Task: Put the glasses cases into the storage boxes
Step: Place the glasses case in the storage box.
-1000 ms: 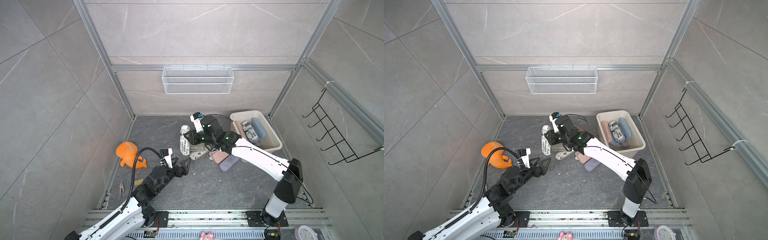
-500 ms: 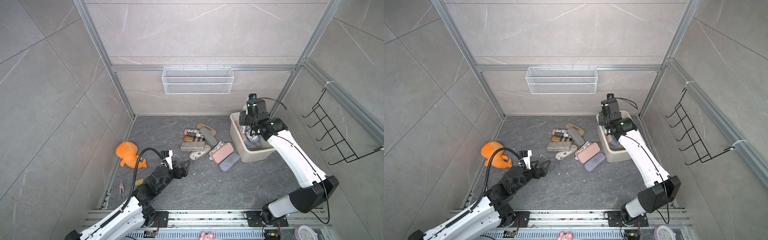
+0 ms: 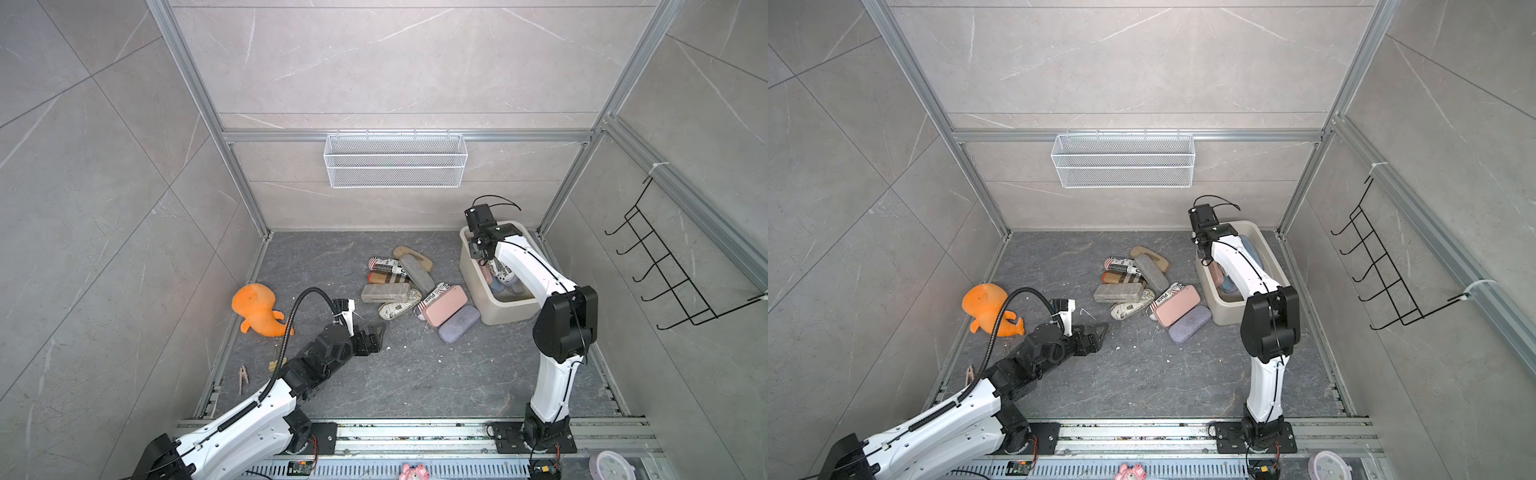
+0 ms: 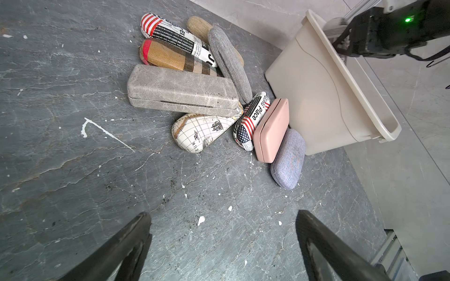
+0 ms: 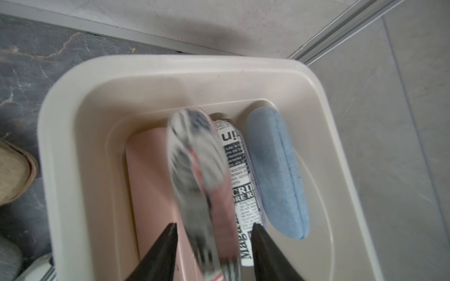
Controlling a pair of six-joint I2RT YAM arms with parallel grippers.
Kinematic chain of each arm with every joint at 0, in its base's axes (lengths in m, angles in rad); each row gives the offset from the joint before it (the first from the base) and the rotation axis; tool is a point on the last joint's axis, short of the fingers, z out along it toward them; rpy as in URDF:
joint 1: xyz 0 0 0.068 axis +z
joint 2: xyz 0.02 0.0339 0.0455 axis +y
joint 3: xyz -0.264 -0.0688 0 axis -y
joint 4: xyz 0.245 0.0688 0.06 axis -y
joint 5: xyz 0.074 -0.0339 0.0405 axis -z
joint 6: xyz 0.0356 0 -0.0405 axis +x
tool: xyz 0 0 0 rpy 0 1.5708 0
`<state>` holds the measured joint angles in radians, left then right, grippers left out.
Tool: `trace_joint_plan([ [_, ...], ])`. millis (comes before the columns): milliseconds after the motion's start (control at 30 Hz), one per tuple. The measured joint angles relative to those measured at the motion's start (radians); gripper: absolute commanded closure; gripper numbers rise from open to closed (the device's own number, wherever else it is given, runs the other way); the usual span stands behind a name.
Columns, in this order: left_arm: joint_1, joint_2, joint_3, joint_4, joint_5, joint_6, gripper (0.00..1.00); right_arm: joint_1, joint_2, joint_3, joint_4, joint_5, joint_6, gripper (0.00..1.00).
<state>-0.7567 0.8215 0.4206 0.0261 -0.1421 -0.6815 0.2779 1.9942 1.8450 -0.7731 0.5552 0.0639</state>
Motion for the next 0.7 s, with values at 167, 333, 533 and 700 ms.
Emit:
trace_joint_plan([
  [167, 0.000, 0.071, 0.076, -0.041, 0.018, 0.009, 0.05, 0.002, -0.011, 0.027, -0.009, -0.019, 0.014, 0.29],
  [333, 0.000, 0.190, 0.189, -0.087, -0.003, 0.031, 0.06, 0.026, -0.156, -0.084, 0.014, -0.047, 0.043, 0.29],
  [533, 0.044, 0.391, 0.346, -0.166, -0.037, 0.055, 0.06, 0.107, -0.443, -0.339, 0.082, -0.101, 0.111, 0.27],
  [700, 0.164, 0.600, 0.494, -0.216, -0.001, 0.111, 0.06, 0.156, -0.590, -0.477, 0.107, -0.180, 0.172, 0.20],
])
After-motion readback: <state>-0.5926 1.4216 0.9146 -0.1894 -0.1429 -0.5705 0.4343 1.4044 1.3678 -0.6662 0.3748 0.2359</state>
